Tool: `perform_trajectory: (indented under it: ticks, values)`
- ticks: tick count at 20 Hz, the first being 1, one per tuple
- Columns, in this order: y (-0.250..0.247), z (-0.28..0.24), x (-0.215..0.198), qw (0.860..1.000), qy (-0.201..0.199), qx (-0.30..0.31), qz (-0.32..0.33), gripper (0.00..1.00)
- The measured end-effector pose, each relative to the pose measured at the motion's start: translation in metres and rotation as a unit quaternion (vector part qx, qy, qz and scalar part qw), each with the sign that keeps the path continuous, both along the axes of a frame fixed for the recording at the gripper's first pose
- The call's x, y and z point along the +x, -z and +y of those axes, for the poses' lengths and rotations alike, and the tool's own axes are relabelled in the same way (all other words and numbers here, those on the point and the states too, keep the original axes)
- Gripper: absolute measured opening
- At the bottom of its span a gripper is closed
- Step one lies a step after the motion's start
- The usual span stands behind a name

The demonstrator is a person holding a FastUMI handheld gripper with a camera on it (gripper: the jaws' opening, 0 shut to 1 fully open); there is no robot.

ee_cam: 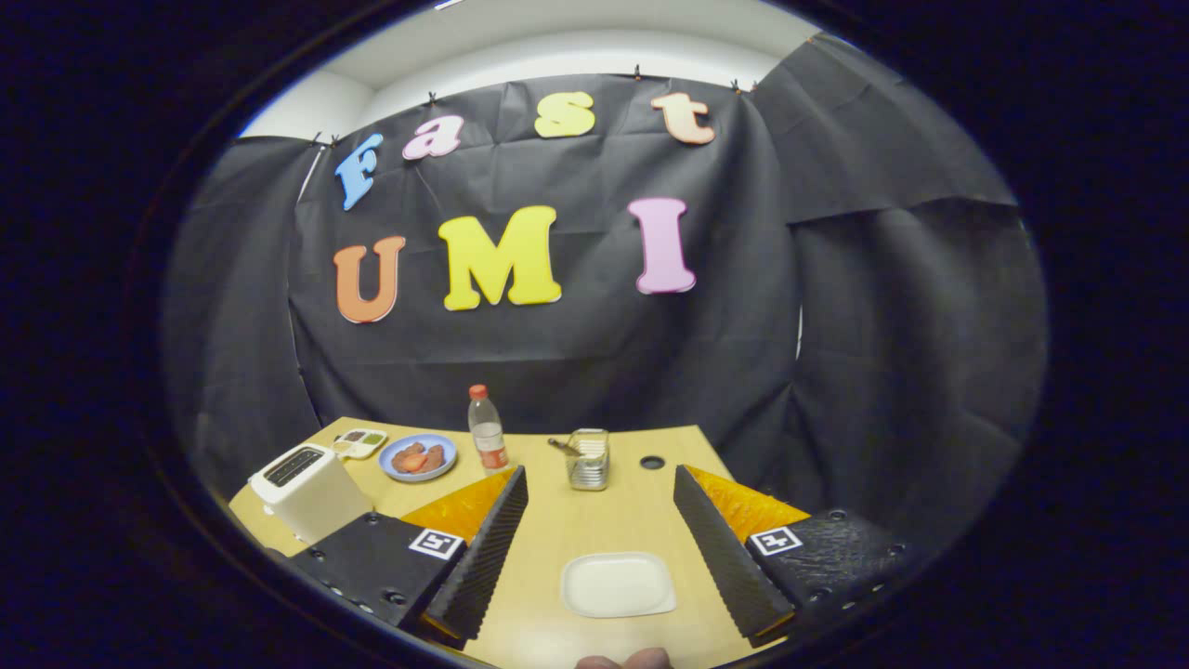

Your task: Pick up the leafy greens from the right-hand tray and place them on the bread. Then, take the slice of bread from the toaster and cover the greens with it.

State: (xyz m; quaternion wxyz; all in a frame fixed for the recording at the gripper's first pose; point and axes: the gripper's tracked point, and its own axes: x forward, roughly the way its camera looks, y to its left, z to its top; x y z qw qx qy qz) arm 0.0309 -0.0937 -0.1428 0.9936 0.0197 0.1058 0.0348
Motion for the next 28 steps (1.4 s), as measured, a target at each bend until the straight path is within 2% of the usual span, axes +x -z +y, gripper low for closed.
perform_trajectory:
  ticks: [4, 7, 11, 17, 28]
  values:
    - [-0.064, -0.033, -0.037, 0.999, -0.018, 0.002, -0.049, 0.96]
    - [-0.091, -0.046, -0.051, 0.997, -0.015, 0.006, -0.078, 0.96]
    - [-0.107, -0.035, -0.06, 0.996, -0.018, 0.011, -0.09, 0.96]
    - [-0.127, -0.01, -0.071, 0.995, 0.006, 0.016, -0.101, 0.96]
    - [-0.155, 0.028, -0.063, 0.993, 0.032, 0.005, -0.116, 0.96]
